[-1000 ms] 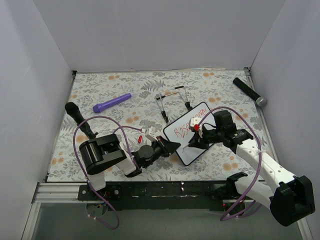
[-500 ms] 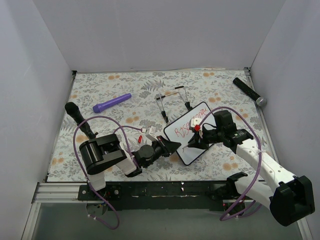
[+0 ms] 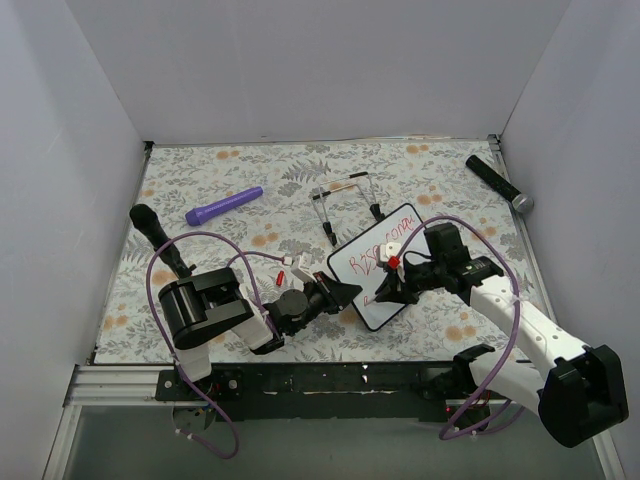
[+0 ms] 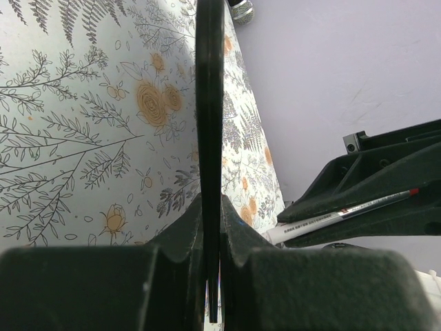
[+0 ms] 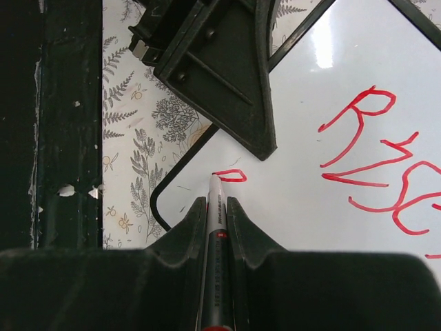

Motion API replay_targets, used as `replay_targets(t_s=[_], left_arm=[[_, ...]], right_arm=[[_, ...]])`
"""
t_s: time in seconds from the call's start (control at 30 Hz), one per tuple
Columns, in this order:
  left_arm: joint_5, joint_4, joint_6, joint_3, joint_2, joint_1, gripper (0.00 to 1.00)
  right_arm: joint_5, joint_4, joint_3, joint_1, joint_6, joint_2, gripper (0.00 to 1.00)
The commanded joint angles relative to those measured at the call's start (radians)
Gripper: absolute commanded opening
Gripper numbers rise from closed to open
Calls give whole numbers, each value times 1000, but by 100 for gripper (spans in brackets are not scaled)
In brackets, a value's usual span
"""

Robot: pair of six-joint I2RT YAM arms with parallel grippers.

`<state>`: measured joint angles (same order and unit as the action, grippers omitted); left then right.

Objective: Write a sentence on the whiteboard
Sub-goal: Write on the whiteboard with the whiteboard.

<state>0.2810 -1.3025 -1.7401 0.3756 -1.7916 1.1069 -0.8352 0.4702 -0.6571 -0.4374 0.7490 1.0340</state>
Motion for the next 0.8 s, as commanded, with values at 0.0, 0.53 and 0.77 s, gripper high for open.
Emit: replay_targets(t_s=[0.0, 0.53, 0.77], left_arm=[[10, -208, 31, 13, 23, -1, 0], [20, -215, 40, -7, 38, -1, 0], [11, -225, 39, -9, 24, -1, 0]], right_arm=[[8, 51, -15, -12, 47, 17, 1], [146, 16, -12, 11, -5, -8, 1], [119, -5, -29, 43, -31, -37, 1]])
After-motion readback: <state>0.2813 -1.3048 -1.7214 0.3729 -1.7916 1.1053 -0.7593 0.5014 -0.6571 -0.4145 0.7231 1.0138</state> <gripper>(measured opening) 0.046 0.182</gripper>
